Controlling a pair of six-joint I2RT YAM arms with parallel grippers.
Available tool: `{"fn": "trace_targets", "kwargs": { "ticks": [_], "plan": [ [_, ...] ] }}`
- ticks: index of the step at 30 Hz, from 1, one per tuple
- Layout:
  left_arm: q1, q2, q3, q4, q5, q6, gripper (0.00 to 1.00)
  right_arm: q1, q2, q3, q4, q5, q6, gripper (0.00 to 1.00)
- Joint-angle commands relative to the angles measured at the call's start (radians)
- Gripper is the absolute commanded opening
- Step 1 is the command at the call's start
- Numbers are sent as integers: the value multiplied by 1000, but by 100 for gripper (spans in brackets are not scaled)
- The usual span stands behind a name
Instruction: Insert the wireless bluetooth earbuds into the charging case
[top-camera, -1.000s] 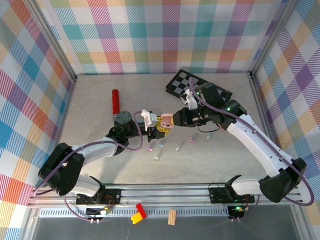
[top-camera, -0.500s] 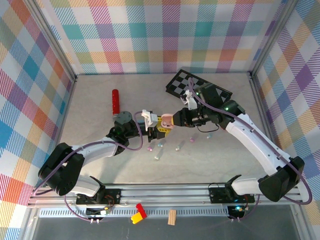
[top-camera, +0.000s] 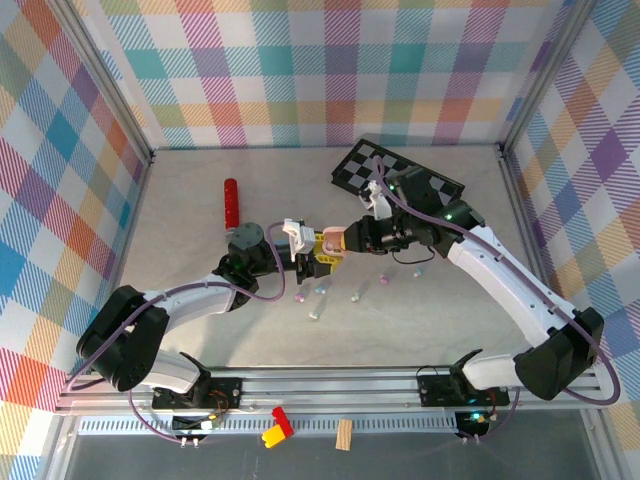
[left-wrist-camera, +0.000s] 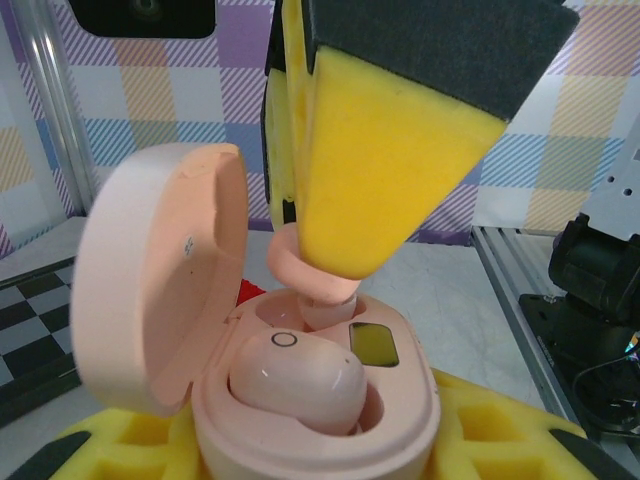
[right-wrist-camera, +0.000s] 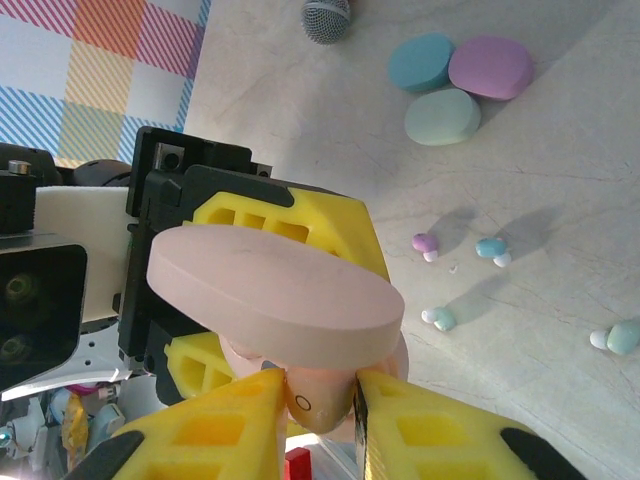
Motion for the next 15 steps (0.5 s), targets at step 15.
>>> {"fn": "trace_targets", "kwargs": {
  "ticks": [15],
  "plan": [
    [-9,17,27,95,17,-27,35,-23,-85,-43,37,12,1,51]
  ]
}}
